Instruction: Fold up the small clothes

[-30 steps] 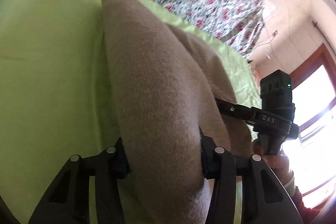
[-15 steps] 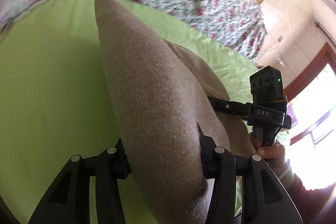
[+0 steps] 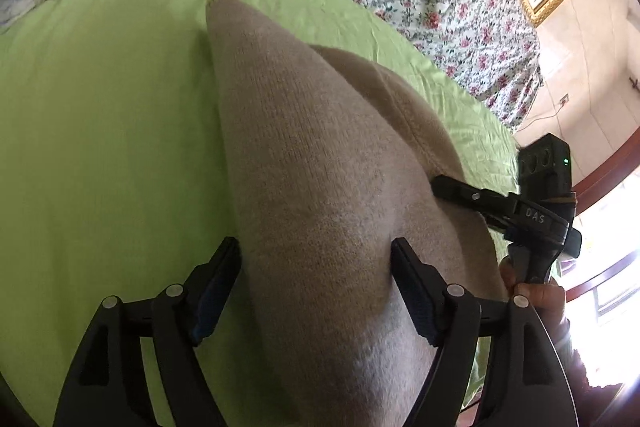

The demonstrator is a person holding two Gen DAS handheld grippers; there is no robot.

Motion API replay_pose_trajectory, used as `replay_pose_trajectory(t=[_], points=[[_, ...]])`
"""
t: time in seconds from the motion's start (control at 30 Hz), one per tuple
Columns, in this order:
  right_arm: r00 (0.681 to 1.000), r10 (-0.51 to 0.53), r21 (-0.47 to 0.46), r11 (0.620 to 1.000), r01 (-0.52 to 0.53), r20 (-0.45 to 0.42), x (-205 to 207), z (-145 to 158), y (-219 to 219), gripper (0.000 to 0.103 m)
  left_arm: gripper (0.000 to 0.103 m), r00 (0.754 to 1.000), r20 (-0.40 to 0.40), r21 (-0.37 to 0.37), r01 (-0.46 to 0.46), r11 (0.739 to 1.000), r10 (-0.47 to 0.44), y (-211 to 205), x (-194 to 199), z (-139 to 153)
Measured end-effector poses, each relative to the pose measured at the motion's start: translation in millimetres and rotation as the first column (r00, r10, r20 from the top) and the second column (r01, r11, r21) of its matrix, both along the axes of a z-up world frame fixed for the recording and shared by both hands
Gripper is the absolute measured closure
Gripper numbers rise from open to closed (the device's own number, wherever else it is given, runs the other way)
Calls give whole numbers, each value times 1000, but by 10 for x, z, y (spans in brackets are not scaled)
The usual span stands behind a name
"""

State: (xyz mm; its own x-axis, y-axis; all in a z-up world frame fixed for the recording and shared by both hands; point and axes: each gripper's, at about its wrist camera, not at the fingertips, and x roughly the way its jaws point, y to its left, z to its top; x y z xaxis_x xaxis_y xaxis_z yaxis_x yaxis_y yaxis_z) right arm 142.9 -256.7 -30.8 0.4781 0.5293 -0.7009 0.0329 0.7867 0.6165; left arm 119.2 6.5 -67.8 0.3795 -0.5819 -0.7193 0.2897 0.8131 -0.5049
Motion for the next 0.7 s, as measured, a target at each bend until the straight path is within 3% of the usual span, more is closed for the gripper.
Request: replay_pose_trajectory(t=[0.1, 0.17, 0.33, 0.4, 0.43, 0.47, 0.53, 0.6, 0.7], points=[[997, -44, -40, 998, 46, 63, -14, 235, -150, 46, 26, 999, 22, -7, -32, 999, 32, 148, 32, 106], [993, -56, -18, 998, 58, 101, 91, 378, -228, 46, 26, 996, 47, 3, -72, 997, 71, 225, 77, 173], [998, -35, -15, 999, 36, 58, 540, 330, -163, 46, 29, 990, 58, 29, -134, 991, 132, 287, 285, 240], [999, -35, -8, 999, 35, 13, 719, 199, -103, 60, 34, 989, 58, 38, -135, 990, 133, 249, 369, 248], [1000, -28, -12, 1000, 28, 2, 783, 160, -77, 81, 39, 990, 59, 44, -133, 990, 130, 194, 402, 253], [999, -32, -26, 999, 32, 13, 803, 183, -76, 93, 42, 991, 59, 53, -125, 991, 122, 159, 432, 262], [995, -49, 0, 999, 49, 84, 740, 320, -132, 94, 52, 992, 69, 74, -107, 991, 102, 89, 452, 284], [986, -86, -7, 996, 88, 143, 640, 453, -223, 94, 53, 993, 81, 119, -94, 988, 85, -52, 480, 283], [988, -111, -64, 991, 118, 105, 616, 322, -291, 94, 53, 993, 99, 195, -79, 978, 60, -222, 469, 231]])
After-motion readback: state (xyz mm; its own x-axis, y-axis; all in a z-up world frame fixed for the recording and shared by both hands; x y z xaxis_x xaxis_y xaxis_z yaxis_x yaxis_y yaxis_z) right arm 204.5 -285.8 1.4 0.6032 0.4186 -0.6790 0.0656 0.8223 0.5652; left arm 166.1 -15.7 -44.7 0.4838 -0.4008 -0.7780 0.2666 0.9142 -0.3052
